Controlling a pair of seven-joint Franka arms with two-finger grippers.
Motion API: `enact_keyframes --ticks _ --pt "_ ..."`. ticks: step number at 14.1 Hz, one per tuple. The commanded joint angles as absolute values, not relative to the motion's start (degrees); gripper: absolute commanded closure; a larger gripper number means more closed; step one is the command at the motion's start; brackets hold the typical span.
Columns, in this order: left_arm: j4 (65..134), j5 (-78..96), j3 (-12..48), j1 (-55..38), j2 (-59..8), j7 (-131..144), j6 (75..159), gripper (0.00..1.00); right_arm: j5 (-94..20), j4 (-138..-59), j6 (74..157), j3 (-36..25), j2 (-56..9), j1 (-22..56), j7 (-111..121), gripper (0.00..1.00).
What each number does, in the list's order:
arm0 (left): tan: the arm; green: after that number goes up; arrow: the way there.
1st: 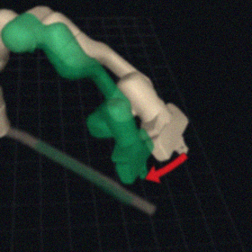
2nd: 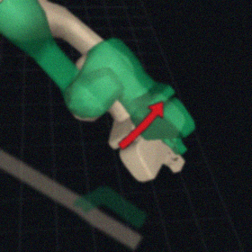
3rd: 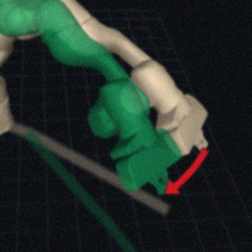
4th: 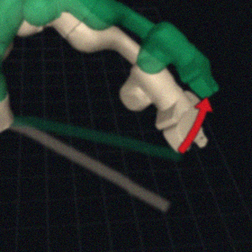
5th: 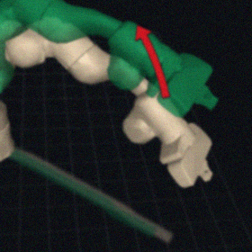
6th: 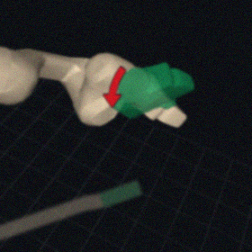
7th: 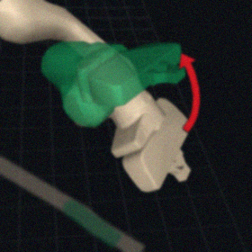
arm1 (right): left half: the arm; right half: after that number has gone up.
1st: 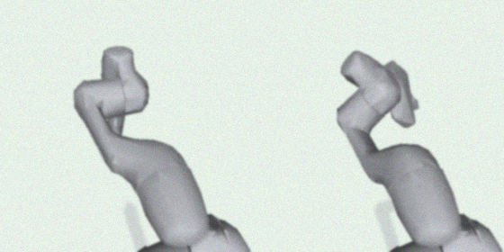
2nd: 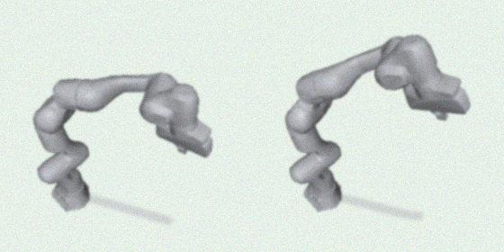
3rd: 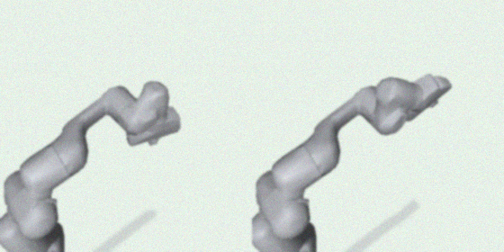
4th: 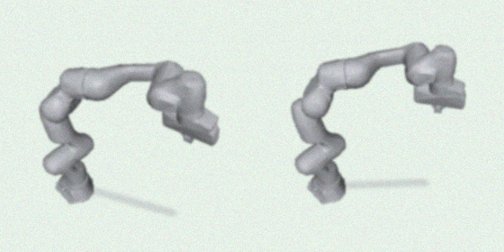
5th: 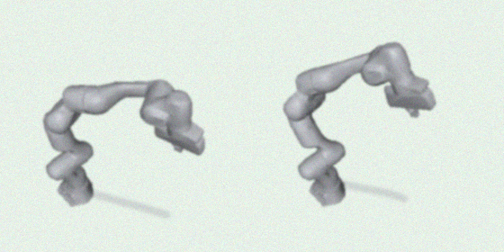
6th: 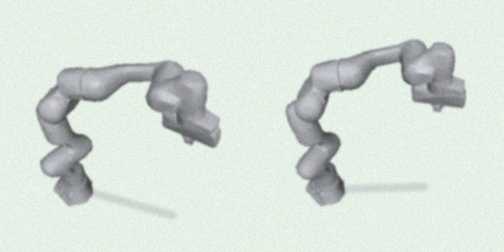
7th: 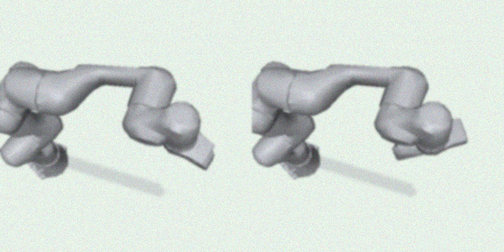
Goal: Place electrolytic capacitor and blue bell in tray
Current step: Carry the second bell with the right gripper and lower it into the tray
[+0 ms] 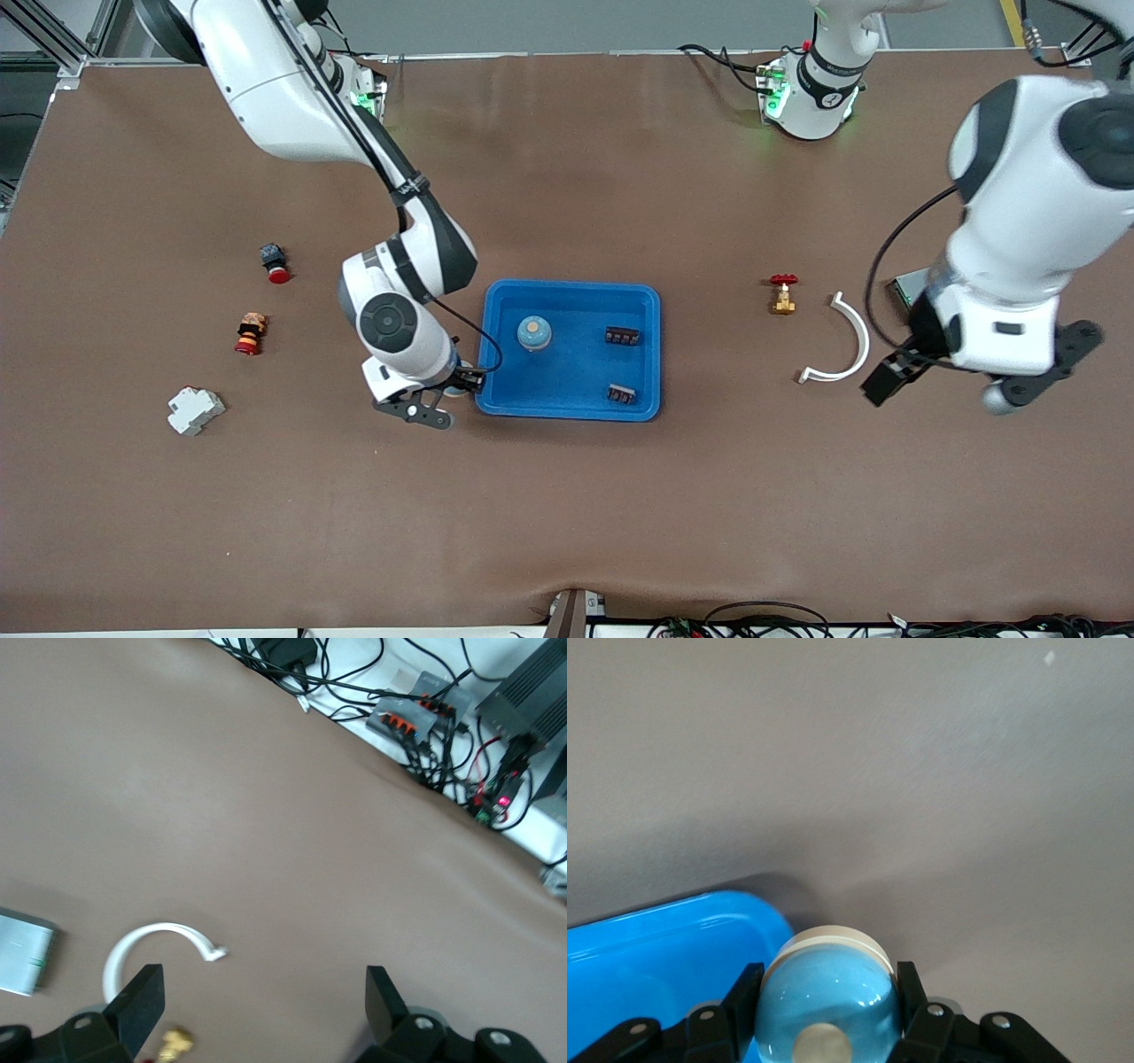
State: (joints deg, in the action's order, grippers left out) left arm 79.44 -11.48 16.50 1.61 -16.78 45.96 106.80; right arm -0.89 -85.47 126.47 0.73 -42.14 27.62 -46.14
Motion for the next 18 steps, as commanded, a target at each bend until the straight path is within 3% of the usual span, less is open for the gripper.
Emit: enact_keyframes --ticks 1,3,7,10,15,18 --pt "81.04 -8.45 16.53 3.77 -11.88 37.20 102.59 0.00 -0.09 -81.04 125.24 0.26 -45.08 29.79 -51.93 1.00" --pt "80.95 -7.56 16.35 4.83 -10.29 32.81 98.37 0.00 0.00 -78.94 125.16 0.18 -46.92 31.46 -55.44 1.00" --pt "81.47 -2.91 10.21 3.43 -4.85 22.43 92.04 0.00 0.09 -71.56 119.10 -0.09 -50.71 33.83 -60.98 1.00" --pt "82.35 -1.50 5.99 1.50 -1.85 16.98 85.80 0.00 0.09 -70.93 118.92 -0.09 -50.71 35.33 -63.98 1.00" --pt "94.72 -1.41 3.08 1.23 7.54 10.92 90.51 0.00 0.26 -69.97 120.32 -0.35 -52.73 36.12 -65.04 1.00" --pt "95.36 -1.41 2.20 1.23 8.00 9.85 90.79 0.00 0.79 -69.61 121.55 -0.35 -53.61 36.39 -66.09 1.00"
